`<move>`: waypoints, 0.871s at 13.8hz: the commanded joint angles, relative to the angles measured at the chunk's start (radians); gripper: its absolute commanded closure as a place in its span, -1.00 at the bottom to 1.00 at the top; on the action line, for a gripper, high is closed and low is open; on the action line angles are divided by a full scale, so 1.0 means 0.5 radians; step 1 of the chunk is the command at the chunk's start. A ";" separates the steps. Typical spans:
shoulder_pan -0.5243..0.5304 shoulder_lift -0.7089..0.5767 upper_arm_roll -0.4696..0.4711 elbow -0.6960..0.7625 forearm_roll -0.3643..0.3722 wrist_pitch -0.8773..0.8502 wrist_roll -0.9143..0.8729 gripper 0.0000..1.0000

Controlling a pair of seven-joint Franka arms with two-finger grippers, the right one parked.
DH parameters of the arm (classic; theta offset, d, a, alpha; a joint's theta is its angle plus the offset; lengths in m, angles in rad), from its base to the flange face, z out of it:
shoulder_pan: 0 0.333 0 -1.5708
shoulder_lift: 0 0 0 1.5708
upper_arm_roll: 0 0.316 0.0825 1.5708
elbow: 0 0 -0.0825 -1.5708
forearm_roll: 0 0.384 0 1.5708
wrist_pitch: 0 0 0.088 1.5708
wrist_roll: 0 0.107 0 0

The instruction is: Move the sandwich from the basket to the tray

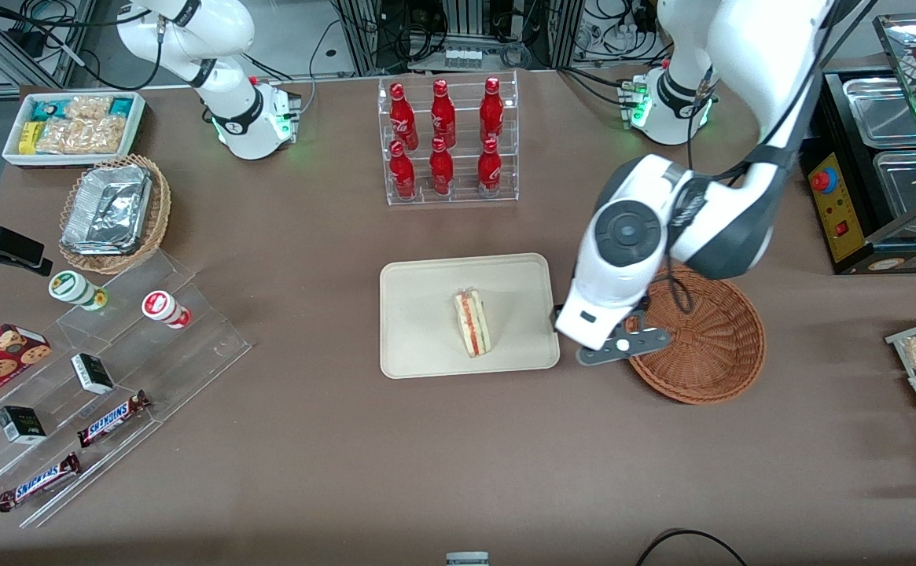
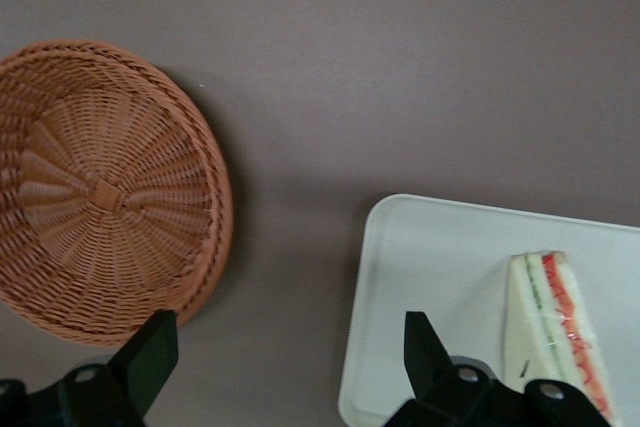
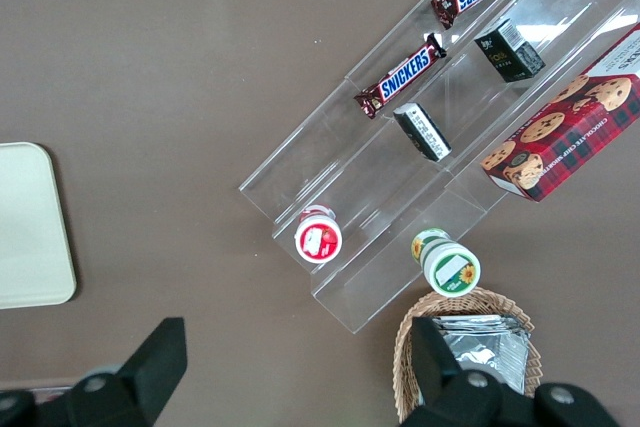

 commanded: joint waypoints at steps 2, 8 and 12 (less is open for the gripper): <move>0.259 -0.418 -0.015 -0.396 -0.138 -0.009 0.424 -1.00; 0.278 -0.845 0.365 -0.517 -0.466 -0.440 1.182 -1.00; 0.284 -0.962 0.556 -0.400 -0.521 -0.803 1.520 -1.00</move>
